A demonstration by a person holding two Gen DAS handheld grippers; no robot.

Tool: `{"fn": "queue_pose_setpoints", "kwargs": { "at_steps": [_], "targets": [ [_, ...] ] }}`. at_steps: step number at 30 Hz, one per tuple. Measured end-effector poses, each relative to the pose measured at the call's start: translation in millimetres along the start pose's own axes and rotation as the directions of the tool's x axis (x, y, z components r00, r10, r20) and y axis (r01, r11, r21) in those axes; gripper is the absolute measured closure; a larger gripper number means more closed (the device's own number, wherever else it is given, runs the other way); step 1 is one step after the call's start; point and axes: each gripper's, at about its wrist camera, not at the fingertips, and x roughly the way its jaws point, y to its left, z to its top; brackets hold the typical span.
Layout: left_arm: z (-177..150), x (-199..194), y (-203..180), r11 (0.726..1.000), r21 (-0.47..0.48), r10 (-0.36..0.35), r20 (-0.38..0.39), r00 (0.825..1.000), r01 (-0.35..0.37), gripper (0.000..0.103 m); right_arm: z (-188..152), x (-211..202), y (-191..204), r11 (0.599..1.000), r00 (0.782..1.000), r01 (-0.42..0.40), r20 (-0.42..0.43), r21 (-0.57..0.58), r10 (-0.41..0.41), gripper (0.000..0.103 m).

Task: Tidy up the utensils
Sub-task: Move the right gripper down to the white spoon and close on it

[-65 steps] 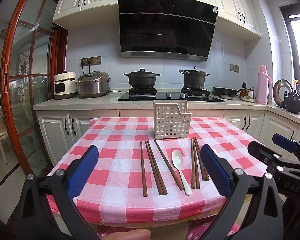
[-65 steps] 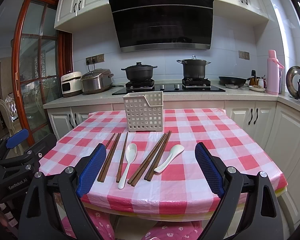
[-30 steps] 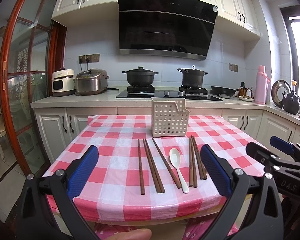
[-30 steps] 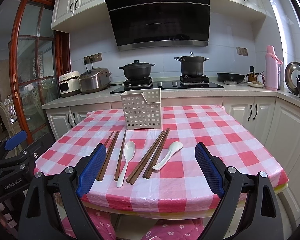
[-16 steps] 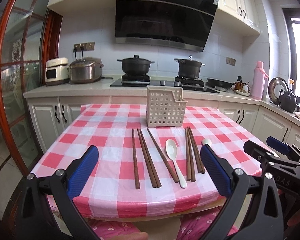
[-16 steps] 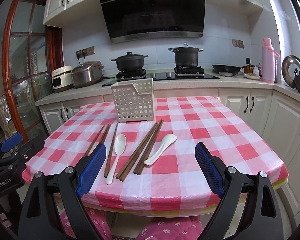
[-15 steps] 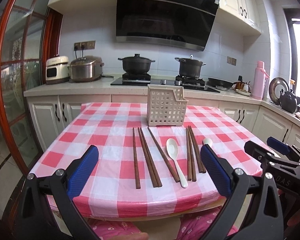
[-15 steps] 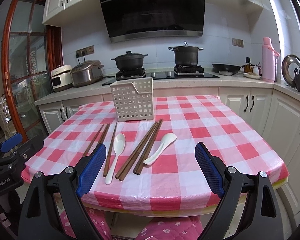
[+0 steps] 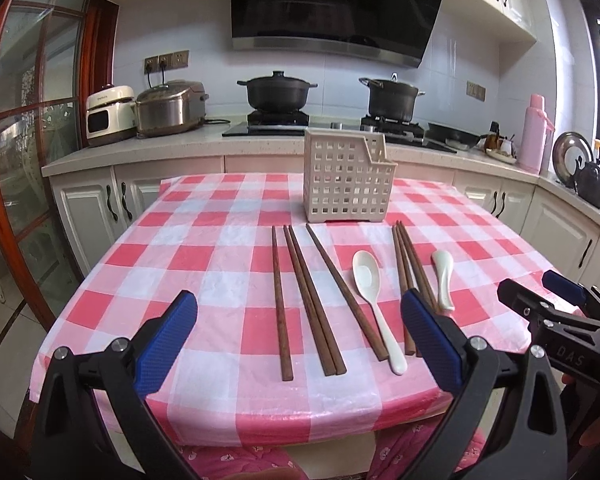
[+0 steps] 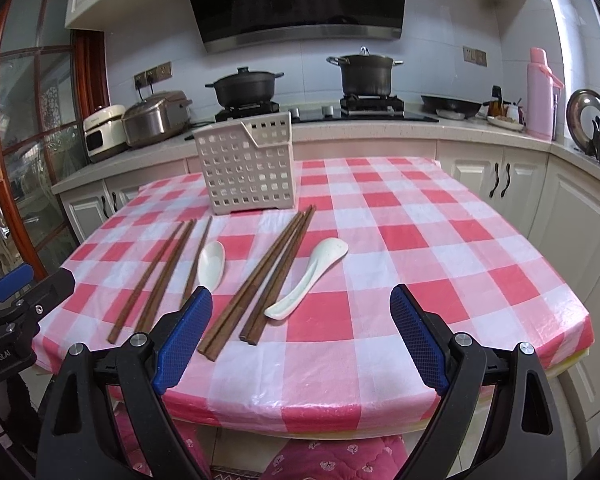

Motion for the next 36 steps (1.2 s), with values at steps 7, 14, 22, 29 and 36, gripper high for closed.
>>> {"fn": "queue_pose_setpoints", "kwargs": {
  "at_steps": [7,14,22,29,36],
  "targets": [
    [8.3,43.6,8.6,0.998,-0.04,0.037,-0.105,0.994,-0.042,0.005,3.5,35.0,-8.1,1.0,0.998,0.029,-0.054,0.004,-0.029,0.018],
    [19.6,90.0,15.8,1.0,-0.006,0.02,-0.205,0.978,-0.021,0.005,15.2,70.2,-16.4,0.999,0.991,0.047,-0.123,0.007,-0.045,0.018],
    [25.3,130.9,32.8,0.998,-0.044,0.021,-0.333,0.943,-0.038,0.005,30.1,107.1,-29.5,0.997,0.979,0.042,-0.202,0.06,-0.029,0.018],
    [31.2,154.0,41.2,0.995,-0.102,-0.036,-0.388,0.921,-0.004,0.005,34.2,131.1,-32.1,0.993,0.964,0.081,-0.261,0.086,-0.056,0.028],
    [29.2,165.8,47.5,0.992,-0.126,-0.028,-0.401,0.915,-0.025,0.005,32.4,150.9,-22.8,0.99,0.943,0.125,-0.319,0.064,-0.098,0.043]
  ]
}}
